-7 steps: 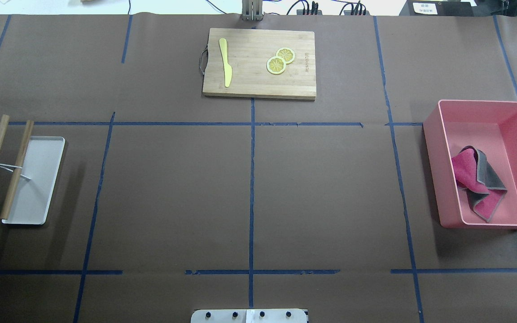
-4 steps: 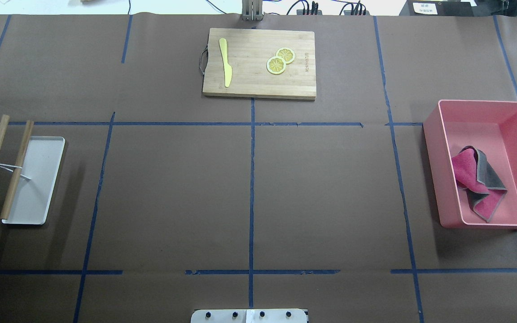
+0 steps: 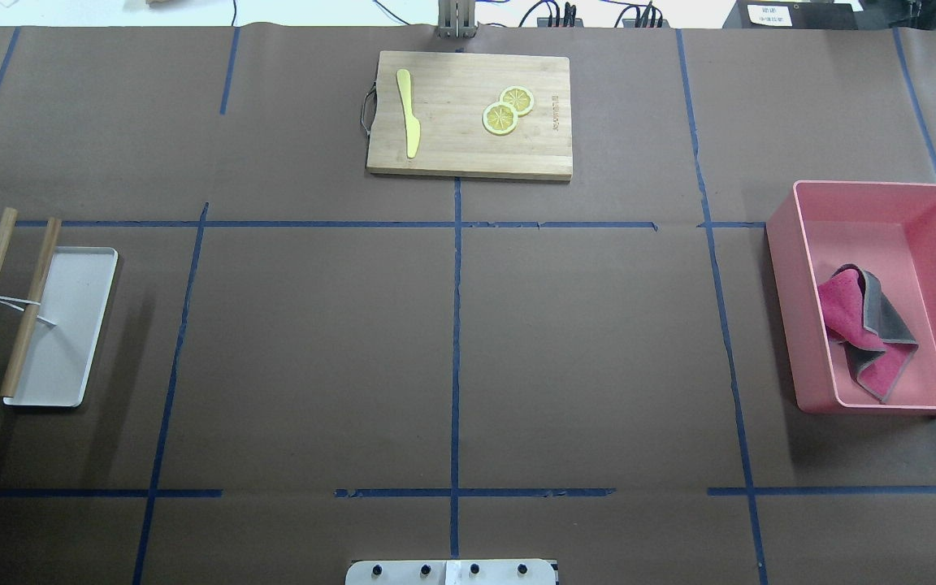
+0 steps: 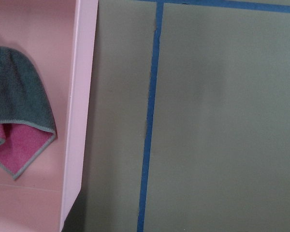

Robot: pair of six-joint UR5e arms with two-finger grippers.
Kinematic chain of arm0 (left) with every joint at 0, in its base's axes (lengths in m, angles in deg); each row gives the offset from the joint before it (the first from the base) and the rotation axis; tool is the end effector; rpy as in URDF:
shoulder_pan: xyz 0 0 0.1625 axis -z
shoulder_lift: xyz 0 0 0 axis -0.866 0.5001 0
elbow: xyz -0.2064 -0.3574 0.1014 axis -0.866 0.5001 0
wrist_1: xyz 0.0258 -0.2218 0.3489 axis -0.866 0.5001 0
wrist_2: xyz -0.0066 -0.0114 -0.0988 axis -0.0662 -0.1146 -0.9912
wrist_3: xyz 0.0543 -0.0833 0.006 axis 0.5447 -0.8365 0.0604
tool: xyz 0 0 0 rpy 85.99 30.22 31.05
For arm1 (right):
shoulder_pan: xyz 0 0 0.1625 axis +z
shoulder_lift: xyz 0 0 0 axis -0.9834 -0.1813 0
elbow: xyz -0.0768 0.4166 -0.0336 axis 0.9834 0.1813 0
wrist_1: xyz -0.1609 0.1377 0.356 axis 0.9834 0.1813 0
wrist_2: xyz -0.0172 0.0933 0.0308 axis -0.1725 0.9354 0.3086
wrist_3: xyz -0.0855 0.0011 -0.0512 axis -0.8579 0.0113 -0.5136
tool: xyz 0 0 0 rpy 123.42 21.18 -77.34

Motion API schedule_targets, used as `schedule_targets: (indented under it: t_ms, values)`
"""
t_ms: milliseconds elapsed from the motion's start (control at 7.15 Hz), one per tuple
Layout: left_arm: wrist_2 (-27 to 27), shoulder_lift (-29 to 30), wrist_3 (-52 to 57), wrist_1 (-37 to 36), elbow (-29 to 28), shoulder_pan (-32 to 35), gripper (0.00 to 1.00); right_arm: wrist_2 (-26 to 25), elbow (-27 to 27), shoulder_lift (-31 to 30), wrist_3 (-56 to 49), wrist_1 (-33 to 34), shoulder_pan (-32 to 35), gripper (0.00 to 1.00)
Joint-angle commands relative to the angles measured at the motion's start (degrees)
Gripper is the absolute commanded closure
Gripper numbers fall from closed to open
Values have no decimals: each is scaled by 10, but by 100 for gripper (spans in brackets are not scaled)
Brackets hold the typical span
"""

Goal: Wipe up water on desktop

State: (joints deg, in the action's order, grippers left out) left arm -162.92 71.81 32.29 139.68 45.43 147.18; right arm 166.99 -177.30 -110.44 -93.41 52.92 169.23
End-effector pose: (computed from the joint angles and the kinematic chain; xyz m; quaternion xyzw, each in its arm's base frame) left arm -0.0395 -0.4548 0.6645 -0.0237 0.3904 0.0745 0.9173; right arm 0.0616 -0.3704 0.6379 -0.0098 -0.3781 -0.0477 0.9245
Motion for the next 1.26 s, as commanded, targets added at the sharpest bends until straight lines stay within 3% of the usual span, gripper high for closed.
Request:
schedule_targets:
  t_ms: [0,1118]
  values:
    - [0,-3,0,0,2,0,0,0,-1,0,-1,-1,0,0]
    - [0,-4,0,0,6,1,0,4,-3,3,0,-1,0,0]
